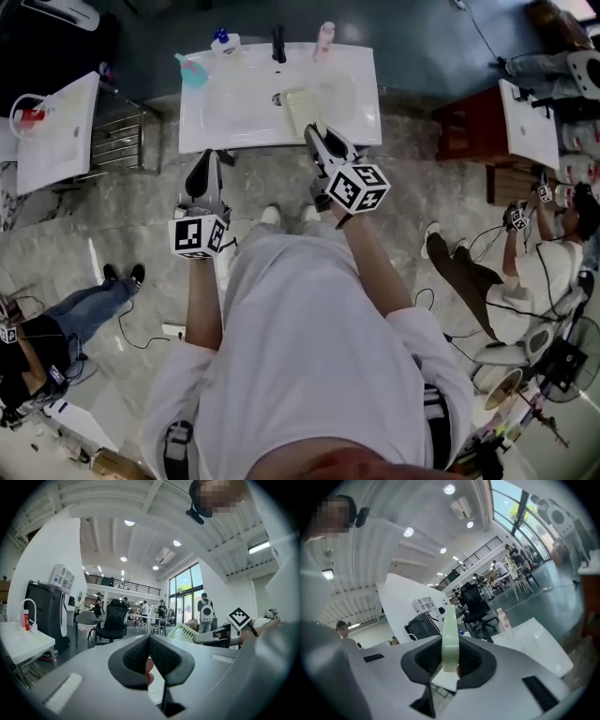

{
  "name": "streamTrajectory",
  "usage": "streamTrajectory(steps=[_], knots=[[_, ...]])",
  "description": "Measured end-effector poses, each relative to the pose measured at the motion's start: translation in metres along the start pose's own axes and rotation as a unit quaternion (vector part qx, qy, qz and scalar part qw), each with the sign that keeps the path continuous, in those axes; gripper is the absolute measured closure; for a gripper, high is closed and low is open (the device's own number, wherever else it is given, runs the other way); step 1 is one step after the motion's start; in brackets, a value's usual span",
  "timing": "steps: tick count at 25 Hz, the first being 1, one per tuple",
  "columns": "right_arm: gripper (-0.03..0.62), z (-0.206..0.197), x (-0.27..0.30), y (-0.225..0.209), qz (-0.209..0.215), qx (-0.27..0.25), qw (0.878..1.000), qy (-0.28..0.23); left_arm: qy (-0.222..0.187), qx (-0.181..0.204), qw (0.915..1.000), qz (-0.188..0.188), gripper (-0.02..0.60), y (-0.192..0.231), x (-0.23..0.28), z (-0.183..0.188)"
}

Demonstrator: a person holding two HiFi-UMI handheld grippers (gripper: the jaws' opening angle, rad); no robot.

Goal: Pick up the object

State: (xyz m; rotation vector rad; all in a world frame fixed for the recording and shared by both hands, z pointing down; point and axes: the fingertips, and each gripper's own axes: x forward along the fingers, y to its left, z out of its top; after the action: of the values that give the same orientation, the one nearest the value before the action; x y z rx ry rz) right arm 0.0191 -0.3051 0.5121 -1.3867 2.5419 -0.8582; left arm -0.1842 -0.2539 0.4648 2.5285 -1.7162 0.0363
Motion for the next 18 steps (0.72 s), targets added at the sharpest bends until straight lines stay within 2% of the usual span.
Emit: streamTrajectory(steps=[4, 9, 18], knots=[[0.520, 0.028, -0.011, 0.020, -0.007, -0.115, 0.993, -0.018, -0.014, 0.005, 0.9995, -0.027, 0.583, -0.012, 0.012, 0.015], [0.520, 0.058, -0.024, 0.044, -0.020, -0.231, 0.972, -0.049, -0.028, 0.011, 0.9984, -0.048, 0.583, -0.020, 0.024, 0.031], [0.522, 0.091, -0.032, 0.061, -0.053, -0.301, 0.949, -0.073, -0.043, 0.034, 0.9957, -0.074, 0.583, -0.029, 0.035, 0.058]])
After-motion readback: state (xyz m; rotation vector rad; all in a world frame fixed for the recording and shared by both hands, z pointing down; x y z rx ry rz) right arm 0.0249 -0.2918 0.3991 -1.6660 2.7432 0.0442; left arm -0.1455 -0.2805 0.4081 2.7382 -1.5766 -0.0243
